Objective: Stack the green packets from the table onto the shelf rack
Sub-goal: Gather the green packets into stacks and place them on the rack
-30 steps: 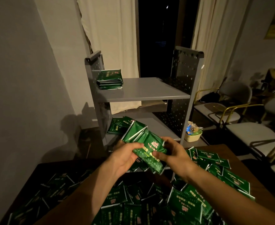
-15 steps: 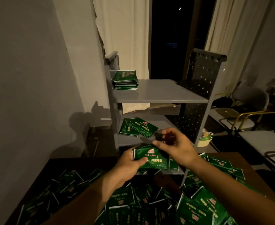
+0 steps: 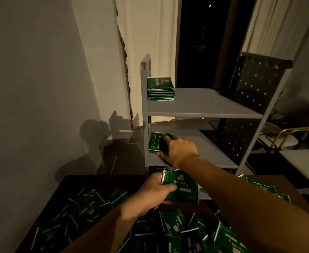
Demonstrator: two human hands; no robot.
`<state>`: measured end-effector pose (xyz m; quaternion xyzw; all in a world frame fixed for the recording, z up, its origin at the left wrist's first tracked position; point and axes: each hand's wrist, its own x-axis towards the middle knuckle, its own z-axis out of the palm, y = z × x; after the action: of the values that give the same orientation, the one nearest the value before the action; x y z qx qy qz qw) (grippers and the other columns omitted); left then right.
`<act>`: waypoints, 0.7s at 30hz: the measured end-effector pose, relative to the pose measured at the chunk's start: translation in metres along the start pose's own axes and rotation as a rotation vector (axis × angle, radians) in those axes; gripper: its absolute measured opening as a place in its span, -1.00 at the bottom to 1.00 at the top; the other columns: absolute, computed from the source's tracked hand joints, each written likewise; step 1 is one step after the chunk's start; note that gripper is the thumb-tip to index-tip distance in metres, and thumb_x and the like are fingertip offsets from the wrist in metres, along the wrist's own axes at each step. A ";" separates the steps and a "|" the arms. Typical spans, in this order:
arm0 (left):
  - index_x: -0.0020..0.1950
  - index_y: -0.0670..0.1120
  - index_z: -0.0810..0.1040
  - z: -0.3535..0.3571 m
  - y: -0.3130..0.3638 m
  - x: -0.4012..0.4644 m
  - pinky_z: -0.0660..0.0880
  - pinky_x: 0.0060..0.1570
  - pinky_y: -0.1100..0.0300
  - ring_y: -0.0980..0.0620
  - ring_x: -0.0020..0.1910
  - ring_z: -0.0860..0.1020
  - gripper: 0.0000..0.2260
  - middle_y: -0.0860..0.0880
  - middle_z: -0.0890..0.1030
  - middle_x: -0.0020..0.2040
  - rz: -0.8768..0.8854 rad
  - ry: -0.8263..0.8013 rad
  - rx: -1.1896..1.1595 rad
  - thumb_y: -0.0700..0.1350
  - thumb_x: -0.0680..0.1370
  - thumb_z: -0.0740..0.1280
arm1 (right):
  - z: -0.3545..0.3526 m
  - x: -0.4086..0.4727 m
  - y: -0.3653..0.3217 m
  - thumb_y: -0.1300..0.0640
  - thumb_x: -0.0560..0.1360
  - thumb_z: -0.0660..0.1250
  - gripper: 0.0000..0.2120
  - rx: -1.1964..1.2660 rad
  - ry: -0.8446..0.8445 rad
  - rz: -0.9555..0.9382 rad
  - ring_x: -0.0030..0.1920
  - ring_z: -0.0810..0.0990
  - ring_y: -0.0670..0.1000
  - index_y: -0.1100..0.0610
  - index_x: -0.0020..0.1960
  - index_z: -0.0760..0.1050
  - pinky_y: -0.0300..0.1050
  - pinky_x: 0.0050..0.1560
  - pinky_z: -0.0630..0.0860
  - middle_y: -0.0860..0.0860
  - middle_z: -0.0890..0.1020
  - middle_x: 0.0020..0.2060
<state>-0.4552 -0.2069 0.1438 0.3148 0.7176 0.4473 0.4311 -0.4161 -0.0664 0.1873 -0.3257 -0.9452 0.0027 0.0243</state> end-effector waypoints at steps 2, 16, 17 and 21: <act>-0.03 -0.01 0.64 -0.004 -0.004 -0.002 0.62 0.12 0.00 -0.06 0.01 0.68 -0.93 -0.09 0.72 -0.02 0.000 -0.026 0.001 -0.18 0.56 0.41 | -0.004 0.002 -0.002 -0.20 0.64 0.11 -0.58 -0.154 0.077 -0.063 0.10 0.61 0.17 0.05 0.36 0.35 0.01 0.04 0.54 0.11 0.60 0.12; 0.33 -0.21 0.47 -0.008 -0.005 -0.008 0.67 -0.16 -0.01 -0.21 0.09 0.66 -0.69 -0.21 0.58 0.27 -0.140 -0.023 -0.525 -0.26 0.59 0.33 | 0.007 -0.082 0.064 0.26 0.41 0.45 -0.55 0.076 0.535 -0.328 -0.10 0.66 0.12 0.12 0.28 0.50 -0.13 -0.25 0.51 0.07 0.65 0.01; 0.31 -0.24 0.49 -0.004 -0.004 -0.010 0.67 -0.15 -0.02 -0.22 0.04 0.68 -0.72 -0.24 0.62 0.22 -0.136 -0.044 -0.567 -0.24 0.60 0.31 | 0.010 -0.096 0.076 0.29 0.42 0.42 -0.56 0.134 0.570 -0.369 -0.02 0.65 0.11 0.13 0.29 0.50 -0.09 -0.16 0.58 0.07 0.64 0.06; 0.15 -0.26 0.60 0.001 0.002 -0.014 0.65 -0.17 -0.06 -0.27 -0.07 0.70 -0.71 -0.31 0.69 0.03 -0.133 -0.068 -0.773 -0.10 0.63 0.21 | 0.022 -0.136 0.100 0.39 0.49 0.37 -0.63 0.184 0.560 -0.551 0.27 0.57 0.07 0.21 0.27 0.56 -0.03 0.27 0.51 0.07 0.61 0.22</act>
<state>-0.4481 -0.2172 0.1502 0.0967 0.5003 0.6449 0.5696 -0.2490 -0.0714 0.1574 -0.0446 -0.9497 -0.0081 0.3099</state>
